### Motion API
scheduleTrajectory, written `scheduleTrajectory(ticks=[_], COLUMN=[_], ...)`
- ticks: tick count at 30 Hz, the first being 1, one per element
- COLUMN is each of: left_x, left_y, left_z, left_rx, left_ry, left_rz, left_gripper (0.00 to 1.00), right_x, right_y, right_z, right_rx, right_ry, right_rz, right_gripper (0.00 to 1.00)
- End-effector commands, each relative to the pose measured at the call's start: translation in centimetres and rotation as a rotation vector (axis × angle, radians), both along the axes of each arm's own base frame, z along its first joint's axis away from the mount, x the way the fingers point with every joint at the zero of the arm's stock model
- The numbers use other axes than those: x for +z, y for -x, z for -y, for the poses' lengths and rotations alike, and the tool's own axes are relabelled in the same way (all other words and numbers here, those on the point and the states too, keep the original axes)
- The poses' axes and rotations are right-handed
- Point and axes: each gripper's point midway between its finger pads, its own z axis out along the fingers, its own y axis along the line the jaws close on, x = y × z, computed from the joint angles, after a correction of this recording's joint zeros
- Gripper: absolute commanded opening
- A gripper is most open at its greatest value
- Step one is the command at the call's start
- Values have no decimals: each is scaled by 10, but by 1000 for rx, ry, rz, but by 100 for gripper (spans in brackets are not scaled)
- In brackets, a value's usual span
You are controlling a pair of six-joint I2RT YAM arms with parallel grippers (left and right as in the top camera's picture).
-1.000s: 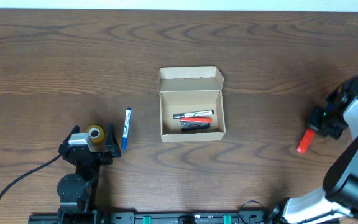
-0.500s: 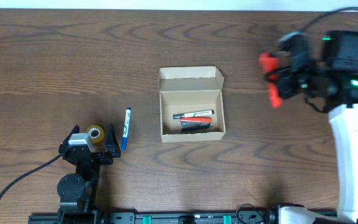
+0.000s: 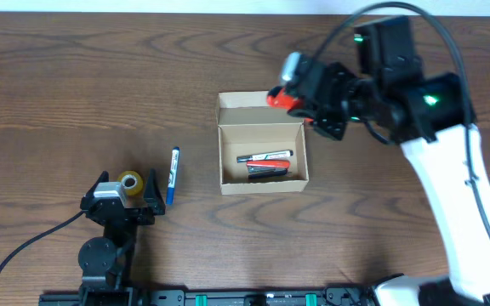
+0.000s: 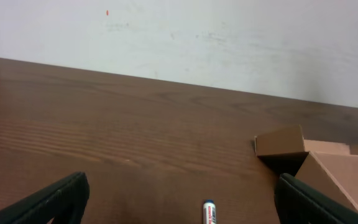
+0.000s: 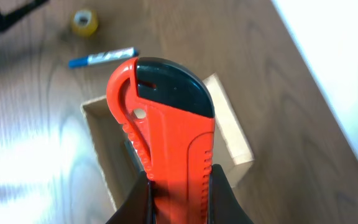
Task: Pack container
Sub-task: 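Carry the red box cutter into the box and lower it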
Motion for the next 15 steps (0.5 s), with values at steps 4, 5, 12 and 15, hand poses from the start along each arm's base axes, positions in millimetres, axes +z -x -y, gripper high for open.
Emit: scheduleTrajectory(ticks=[4,5,12,15], left_x=[-17,-17,-17,-17], left_y=[2,2,2,2], left_z=[4,4,4,4], left_rx=[-21,-21,-22,-21], left_ry=[11,12,12,12], left_rz=[-57,-57,-57,-57], left_gripper=[96,95,95,95], right_x=[-64,-74,-127,-146], right_y=[-8,-7,-15,-17], right_z=[-19,-22,-28,-29], right_rx=[140,167,248,270], right_ry=[200,218,338,359], right_rz=[-90,-110,-181,-219], right_gripper=[1,1,1,1])
